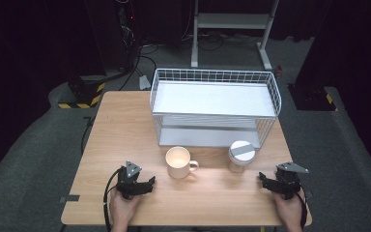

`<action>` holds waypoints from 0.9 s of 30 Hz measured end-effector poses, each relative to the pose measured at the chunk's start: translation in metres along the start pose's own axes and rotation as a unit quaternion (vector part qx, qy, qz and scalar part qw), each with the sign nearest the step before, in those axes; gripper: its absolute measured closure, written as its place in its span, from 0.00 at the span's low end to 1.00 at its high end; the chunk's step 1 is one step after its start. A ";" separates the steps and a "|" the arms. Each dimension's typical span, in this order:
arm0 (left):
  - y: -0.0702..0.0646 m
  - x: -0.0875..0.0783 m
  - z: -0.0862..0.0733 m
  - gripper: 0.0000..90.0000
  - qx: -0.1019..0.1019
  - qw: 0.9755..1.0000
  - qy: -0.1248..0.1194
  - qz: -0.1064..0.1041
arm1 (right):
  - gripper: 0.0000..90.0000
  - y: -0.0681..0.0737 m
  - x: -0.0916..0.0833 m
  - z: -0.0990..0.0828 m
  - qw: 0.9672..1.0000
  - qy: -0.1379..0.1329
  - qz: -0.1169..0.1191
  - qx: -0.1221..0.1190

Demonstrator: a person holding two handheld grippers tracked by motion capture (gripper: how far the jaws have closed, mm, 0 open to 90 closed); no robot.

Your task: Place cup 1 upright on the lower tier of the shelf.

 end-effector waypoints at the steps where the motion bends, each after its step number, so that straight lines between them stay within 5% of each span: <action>1: 0.000 0.000 0.000 0.17 0.000 1.000 0.000 0.000 | 0.25 0.000 0.000 0.000 1.000 0.000 0.000 0.000; 27: -0.002 0.000 0.000 0.17 -0.007 1.000 0.001 0.005 | 0.25 0.001 0.000 0.000 1.000 0.001 0.001 -0.003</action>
Point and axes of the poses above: each handheld gripper's, and its own axes: x roughly forward along the jaws, z roughly out of its top, y roughly to its left, the point moved 1 cm from there along x, roughly forward along the jaws, and after that the axes turned 5 degrees about y, right-handed, at the moved point
